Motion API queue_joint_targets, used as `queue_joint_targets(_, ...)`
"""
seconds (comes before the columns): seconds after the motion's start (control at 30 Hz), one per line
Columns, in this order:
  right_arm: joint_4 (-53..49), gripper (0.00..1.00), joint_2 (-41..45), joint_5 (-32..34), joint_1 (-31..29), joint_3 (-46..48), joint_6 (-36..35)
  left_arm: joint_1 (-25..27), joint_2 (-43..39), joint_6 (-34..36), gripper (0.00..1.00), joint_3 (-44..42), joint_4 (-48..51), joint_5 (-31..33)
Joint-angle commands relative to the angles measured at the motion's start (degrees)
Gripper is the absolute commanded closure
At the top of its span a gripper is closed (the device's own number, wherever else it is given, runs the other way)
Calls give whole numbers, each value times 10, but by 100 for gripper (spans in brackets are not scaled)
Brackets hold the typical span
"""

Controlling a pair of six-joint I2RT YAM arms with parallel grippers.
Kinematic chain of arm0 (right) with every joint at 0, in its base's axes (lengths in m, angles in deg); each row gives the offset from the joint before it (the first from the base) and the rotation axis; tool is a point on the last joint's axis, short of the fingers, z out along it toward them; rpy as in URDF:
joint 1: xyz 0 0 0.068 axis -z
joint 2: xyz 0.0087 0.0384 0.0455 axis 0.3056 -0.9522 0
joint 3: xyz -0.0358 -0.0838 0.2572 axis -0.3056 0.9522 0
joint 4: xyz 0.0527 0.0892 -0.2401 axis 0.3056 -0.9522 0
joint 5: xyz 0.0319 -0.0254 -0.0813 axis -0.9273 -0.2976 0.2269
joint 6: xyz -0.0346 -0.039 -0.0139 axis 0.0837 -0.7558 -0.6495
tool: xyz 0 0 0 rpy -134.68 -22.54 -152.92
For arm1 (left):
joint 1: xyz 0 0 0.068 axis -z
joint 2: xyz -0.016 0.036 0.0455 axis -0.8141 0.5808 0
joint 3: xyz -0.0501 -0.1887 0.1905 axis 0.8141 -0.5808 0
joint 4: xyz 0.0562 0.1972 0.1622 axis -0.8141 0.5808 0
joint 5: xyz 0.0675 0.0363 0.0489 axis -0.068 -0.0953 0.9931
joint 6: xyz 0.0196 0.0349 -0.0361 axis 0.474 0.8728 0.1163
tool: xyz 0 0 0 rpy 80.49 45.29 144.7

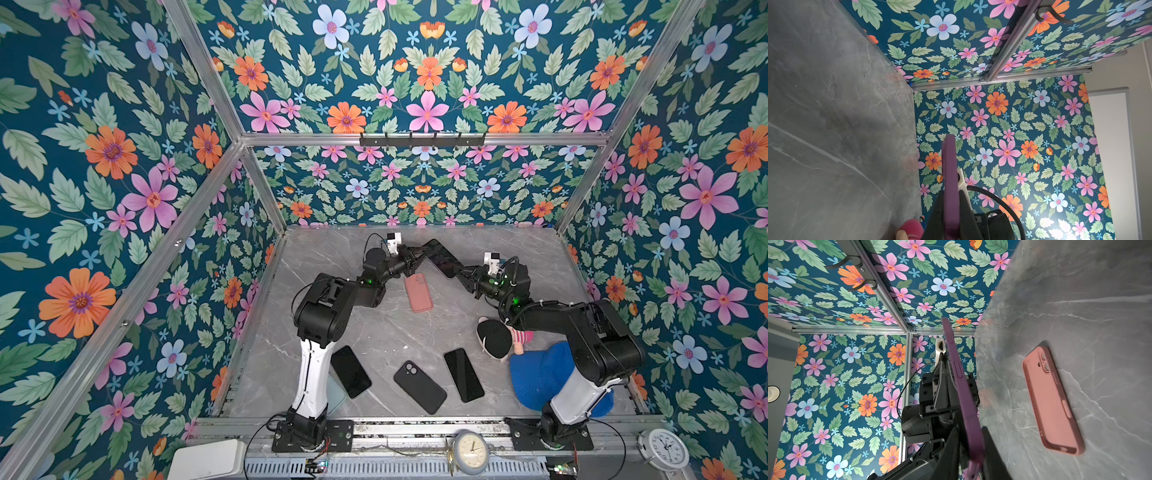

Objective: Put the phone into the phone case
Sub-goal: 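Lift the purple-edged phone upright with the right gripper while the left gripper hovers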

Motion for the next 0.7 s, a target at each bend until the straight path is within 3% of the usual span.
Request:
queue_joint_targets(0.0,36,86,5,-2,0,0,14,1,-3,4,99,-2,-34,1)
queue_joint_targets(0.1,33,90,8,-1,0,0,14,1,-8,17,94,-7,-22,3)
queue_joint_targets(0.23,28,98,10,-1,0,-1,13,2,-20,46,80,-21,4,7)
queue_joint_targets(0.4,-65,100,23,-6,1,-12,-16,-6,-31,88,62,-42,42,-9)
queue_joint_targets(0.53,-137,100,55,-5,7,-17,-57,-23,-67,239,55,-33,237,-15)
queue_joint_targets(0.67,-192,100,65,-3,11,-22,-92,-34,-83,403,51,34,451,3)
